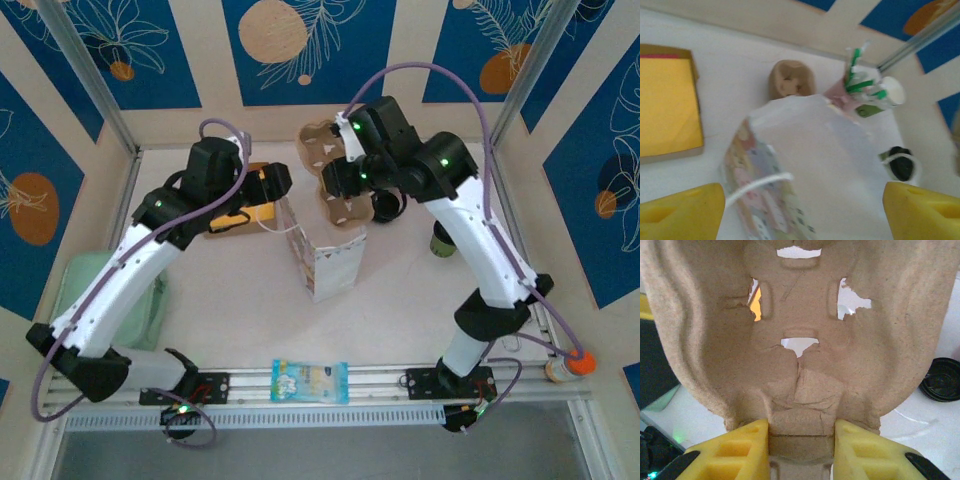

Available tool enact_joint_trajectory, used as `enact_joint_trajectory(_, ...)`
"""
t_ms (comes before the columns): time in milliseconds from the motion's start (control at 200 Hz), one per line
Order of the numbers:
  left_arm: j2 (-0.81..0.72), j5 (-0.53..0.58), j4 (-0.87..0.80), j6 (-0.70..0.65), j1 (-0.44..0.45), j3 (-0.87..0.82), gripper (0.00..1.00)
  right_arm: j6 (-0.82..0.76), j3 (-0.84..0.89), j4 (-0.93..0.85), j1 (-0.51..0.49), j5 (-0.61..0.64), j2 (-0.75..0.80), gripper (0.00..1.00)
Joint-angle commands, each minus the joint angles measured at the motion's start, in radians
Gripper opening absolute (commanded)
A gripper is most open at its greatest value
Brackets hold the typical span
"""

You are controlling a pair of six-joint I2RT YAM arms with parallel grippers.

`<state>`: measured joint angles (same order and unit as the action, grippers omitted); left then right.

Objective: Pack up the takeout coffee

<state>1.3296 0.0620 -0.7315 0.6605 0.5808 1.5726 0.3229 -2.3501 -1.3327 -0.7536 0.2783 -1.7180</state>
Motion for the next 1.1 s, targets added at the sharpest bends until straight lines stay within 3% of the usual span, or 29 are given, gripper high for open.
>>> enact_joint_trajectory(0,0.029,-0.093,-0.024,-0.073,-0.06,-0.017,0.8,-0.019,-0.035,-0.004,0.002,-0.085,-0.044,0.31)
enact_joint_trajectory(380,0.062,-0.199,0.028,-0.111,-0.127,-0.145,0.6,-0.015,-0.011,0.024,0.019,-0.092,-0.151,0.29)
enact_joint_trajectory(790,0.024,-0.227,0.104,-0.09,-0.144,-0.242,0.24,-0.027,0.063,0.032,0.012,-0.032,-0.181,0.27)
enact_joint_trajectory(1096,-0.002,-0.251,0.122,-0.071,-0.147,-0.266,0.15,-0.021,0.069,0.006,-0.011,0.025,-0.201,0.27)
